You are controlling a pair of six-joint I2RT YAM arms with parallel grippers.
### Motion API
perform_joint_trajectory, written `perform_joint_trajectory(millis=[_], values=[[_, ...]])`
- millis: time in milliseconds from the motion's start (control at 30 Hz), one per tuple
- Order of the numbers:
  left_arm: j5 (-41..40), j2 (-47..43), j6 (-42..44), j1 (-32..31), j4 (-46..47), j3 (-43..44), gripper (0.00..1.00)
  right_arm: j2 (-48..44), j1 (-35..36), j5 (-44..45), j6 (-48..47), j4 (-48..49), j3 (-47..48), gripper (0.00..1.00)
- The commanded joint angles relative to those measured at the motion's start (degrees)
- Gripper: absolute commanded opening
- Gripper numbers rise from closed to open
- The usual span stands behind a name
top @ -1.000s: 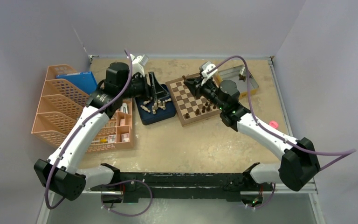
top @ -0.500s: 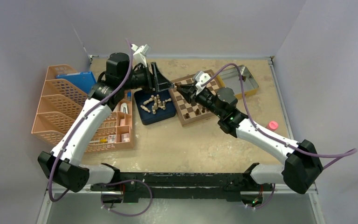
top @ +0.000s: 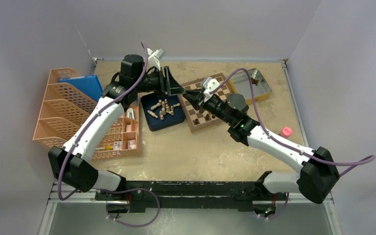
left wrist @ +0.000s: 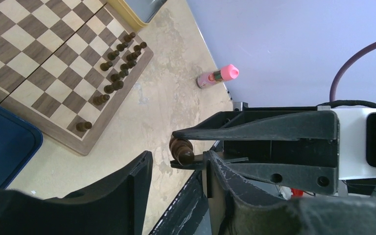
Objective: Set up the chess pieces on the board
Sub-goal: Pick up the chess piece from the storage box.
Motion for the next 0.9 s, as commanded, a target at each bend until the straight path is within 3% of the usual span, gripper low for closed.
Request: perform_joint_trajectory(millis=[0,300,400,533,867], values=[[3.12,0.60,-0.91,0.44,3.45,0.19,0.40,-2.10,0.24,-0.78,-1.40,3.47,0.22,0.18],[2.97,-0.71,0.99,0.44,1.44,-0.37,0.29,0.50,0.25,-0.91,-3.03,1.90,0.98,0.18],[2.65,-0.35,2.18,0.44,0.12,0.43,0.19,0.91,0.22,-0.62,-3.73,0.77,0.65,0.18],[1.94,-0.10,4.09,0.44,-1.84,1.43,0.00,2.19,0.25,-0.81,-4.31,-1.38,1.62,0.18],[-7.94,-0.29,10.50,0.44,-6.72,6.05,0.00,4.23,0.22,6.03,-2.46,-4.60,1.65,0.17]])
